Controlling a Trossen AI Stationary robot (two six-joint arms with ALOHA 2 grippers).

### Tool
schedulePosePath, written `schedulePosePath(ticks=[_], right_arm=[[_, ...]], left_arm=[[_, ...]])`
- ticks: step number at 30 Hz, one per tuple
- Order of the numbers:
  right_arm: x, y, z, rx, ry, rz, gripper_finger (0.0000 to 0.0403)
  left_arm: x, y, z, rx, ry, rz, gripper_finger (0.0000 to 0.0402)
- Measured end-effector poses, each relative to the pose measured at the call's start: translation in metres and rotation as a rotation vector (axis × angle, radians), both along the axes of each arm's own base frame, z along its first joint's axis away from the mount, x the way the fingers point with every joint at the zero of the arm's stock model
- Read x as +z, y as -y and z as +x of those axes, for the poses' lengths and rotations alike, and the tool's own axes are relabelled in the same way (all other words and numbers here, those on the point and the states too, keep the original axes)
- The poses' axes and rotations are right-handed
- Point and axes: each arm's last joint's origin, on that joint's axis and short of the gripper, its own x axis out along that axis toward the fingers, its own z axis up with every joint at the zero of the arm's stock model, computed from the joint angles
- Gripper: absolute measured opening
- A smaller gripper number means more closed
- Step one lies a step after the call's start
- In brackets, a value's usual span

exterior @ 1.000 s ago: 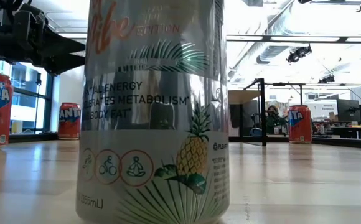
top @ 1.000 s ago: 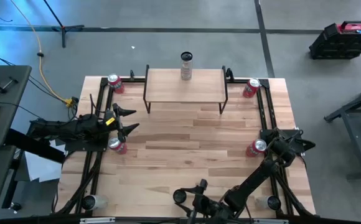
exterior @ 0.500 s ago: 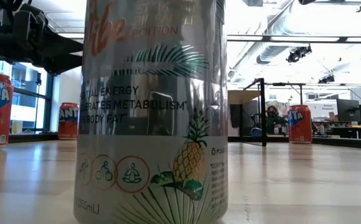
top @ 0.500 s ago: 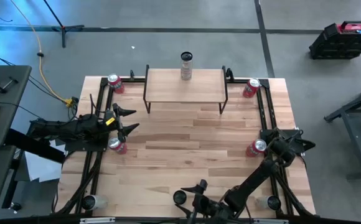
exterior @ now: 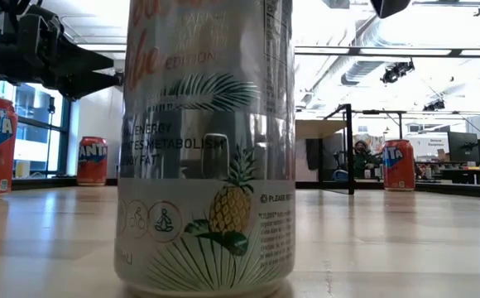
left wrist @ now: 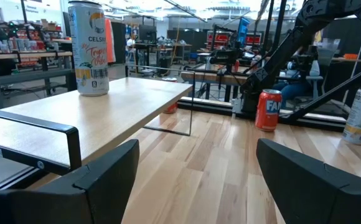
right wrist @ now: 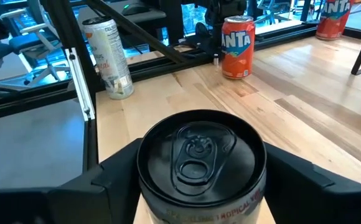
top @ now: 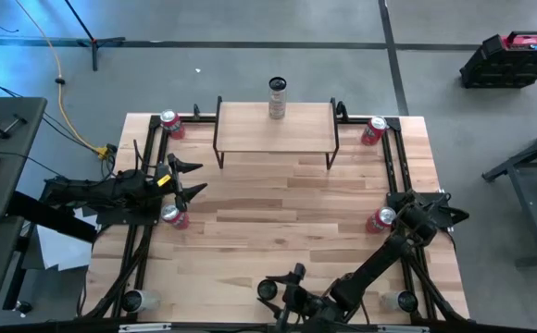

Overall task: Place canned beverage on shelf
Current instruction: Put the middle white soda can aligned with the other white soda can on the shelf

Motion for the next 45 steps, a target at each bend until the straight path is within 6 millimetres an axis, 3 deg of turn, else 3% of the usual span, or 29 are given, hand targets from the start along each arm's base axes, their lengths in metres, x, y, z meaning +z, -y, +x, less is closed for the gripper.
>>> schedulePosePath(ticks=[10,15,20,31,40,45], right_arm=[[0.006,0.001,0.003,0.085,-0.018,-0.01,0.0246],[0.034,0.012,0.008,0.175,-0.016,-0.027,0.0246],[0.066,0.036,0.018,0.267,-0.008,-0.086,0.0246],[0.154,0.133,0.026,0.427,0.026,-0.196,0.0246],[0.214,0.228,0.001,0.455,0.043,-0.272,0.0246],[0.239,0.287,-0.016,0.436,0.081,-0.276,0.0246]], left_arm=[[0.0,0.0,0.0,0.0,0.0,0.0,0.0314],[0.0,0.0,0.0,0.0,0.0,0.0,0.0314],[0.0,0.0,0.0,0.0,0.0,0.0,0.0314],[0.0,0.0,0.0,0.0,0.0,0.0,0.0314],[0.0,0.0,0.0,0.0,0.001,0.0,0.0314],[0.0,0.0,0.0,0.0,0.0,0.0,0.0314]])
